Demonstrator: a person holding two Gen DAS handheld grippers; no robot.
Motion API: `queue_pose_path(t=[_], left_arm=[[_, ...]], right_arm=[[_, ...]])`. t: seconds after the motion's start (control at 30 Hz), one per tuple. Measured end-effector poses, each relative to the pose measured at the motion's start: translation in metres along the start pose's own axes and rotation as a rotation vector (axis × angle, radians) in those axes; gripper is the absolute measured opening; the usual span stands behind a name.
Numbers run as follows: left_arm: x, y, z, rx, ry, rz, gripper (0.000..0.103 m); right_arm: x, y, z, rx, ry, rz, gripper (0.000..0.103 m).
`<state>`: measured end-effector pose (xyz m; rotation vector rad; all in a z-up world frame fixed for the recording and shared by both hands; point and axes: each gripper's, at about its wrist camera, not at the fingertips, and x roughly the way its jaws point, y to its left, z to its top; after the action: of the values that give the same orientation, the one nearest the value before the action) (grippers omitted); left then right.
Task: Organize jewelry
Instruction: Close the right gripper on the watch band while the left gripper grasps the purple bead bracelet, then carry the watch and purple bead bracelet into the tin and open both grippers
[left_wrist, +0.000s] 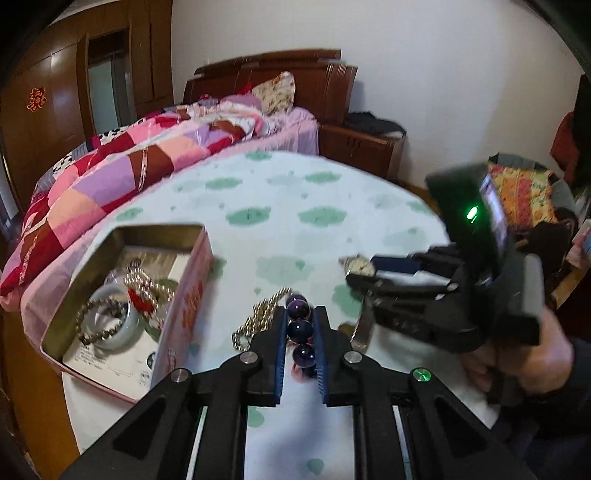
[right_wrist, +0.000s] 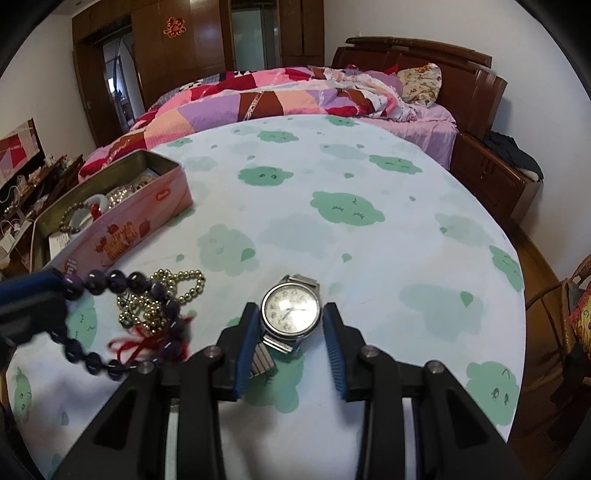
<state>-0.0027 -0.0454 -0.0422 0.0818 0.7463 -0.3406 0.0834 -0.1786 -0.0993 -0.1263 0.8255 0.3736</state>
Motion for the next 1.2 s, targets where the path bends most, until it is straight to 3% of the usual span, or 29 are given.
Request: queue_pose_path(t=[0.43, 1.2], left_arm=[[-0.037, 0.018, 0.033, -0.048, -0.105, -0.006, 0.013], [-0.062, 0.045, 0.059, -0.077, -0.174, 0.074, 0.013]], right_arm=[[-0.023, -0.009, 0.011, 0.029, -0.061, 0.044, 0.037], [-0.069, 0.005, 0.059, 0.024, -0.204, 0.126, 0.037]])
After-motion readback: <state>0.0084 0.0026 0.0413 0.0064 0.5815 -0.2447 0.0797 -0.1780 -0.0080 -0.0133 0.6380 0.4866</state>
